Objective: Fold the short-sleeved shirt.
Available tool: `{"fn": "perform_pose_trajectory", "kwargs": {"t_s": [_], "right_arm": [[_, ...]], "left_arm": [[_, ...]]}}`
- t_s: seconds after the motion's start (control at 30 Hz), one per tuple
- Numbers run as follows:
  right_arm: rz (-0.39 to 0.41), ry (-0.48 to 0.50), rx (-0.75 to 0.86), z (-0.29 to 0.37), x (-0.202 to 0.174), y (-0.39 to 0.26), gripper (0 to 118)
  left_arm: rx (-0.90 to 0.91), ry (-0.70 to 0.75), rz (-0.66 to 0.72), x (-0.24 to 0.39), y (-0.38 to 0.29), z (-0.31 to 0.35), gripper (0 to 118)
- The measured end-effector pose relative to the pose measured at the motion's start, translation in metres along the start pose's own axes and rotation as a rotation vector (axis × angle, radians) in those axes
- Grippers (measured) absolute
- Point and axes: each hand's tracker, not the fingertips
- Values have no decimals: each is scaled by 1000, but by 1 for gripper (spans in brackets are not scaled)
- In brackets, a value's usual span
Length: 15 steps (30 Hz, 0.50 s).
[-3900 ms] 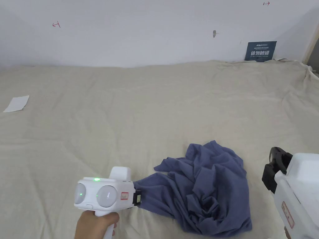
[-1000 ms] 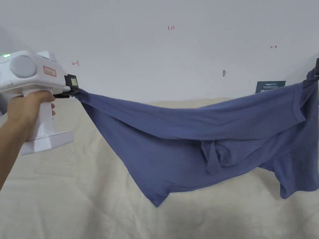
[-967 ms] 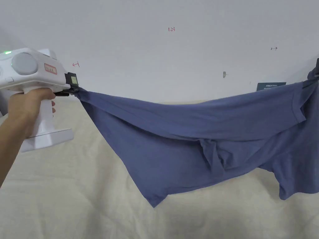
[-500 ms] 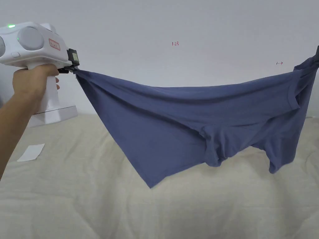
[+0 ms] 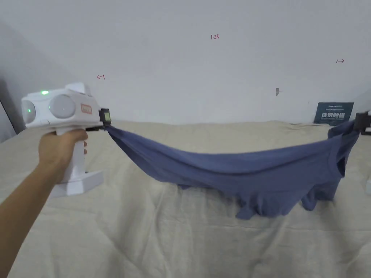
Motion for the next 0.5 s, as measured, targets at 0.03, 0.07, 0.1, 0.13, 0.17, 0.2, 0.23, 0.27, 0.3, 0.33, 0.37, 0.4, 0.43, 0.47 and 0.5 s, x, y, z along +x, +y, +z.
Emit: {"fn": "perform_pose_trajectory", "kwargs": {"t_s": [0.03, 0.07, 0.1, 0.13, 0.17, 0.2, 0.23, 0.27, 0.3, 0.33, 0.37, 0.4, 0.43, 0.47, 0.5], "right_arm": [[1, 5, -9, 0, -2, -12, 4], [3, 10, -11, 0, -5, -24, 4], [17, 16, -26, 2, -8, -35, 4], [27, 16, -25, 4, -11, -46, 4], [41, 21, -35, 6, -13, -54, 4], [44, 27, -39, 9, -15, -64, 4], [38, 31, -39, 16, -17, -74, 4], [38, 36, -44, 22, -19, -82, 4], [43, 35, -43, 26, -21, -91, 4], [61, 41, -49, 31, -23, -99, 4], [69, 41, -54, 37, -24, -107, 4], [73, 39, -59, 42, -25, -115, 4], [77, 40, -63, 47, -25, -122, 4], [79, 41, -65, 52, -25, -130, 4], [80, 38, -73, 58, -24, -137, 4]], "left_arm": [[-13, -10, -2, 2, -13, 0, 0], [-24, -18, -9, 4, -24, 1, 0], [-35, -25, -27, 7, -36, 0, 0], [-44, -24, -38, 9, -48, 1, 0], [-47, -29, -47, 11, -58, 3, 0], [-59, -35, -62, 14, -69, 5, 0], [-67, -35, -70, 16, -80, 6, 0], [-72, -42, -86, 18, -90, 8, 0], [-79, -47, -87, 19, -98, 12, 0], [-87, -57, -89, 19, -107, 15, 0], [-93, -69, -89, 18, -115, 18, 0], [-99, -72, -84, 18, -123, 21, 0], [-106, -79, -86, 17, -131, 24, 0], [-116, -82, -103, 17, -137, 28, 0], [-123, -74, -132, 16, -145, 32, 0]]}}
